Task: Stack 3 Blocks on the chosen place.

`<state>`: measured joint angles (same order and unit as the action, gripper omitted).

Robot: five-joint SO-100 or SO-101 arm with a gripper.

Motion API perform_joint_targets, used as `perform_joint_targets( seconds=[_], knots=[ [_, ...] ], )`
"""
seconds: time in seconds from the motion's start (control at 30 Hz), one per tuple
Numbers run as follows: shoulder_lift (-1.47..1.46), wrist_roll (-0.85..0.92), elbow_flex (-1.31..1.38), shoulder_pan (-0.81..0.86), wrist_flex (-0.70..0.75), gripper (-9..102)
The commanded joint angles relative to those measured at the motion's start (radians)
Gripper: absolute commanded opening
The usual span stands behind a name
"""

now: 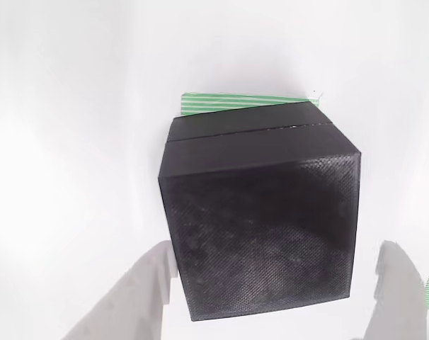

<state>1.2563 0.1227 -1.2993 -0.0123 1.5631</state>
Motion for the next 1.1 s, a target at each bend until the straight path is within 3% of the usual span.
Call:
perform_joint_targets(
  seconds=[0.0,0.23,0.43,0.67,0.87,1.07],
  knots=[
    [0.006,0.005,0.046,0.014,0.008,37],
    [0.1,0.071,0.026,-0.018,0.009,37],
    [0.29,0.169,-0.091,-0.147,0.009,37],
    [0.509,0.41,-0.322,-0.453,0.009,37],
    [0.71,0.942,-0.65,-0.695,-0.009,37],
    [0.808,0.988,-0.701,-0.985,0.009,37]
  ],
)
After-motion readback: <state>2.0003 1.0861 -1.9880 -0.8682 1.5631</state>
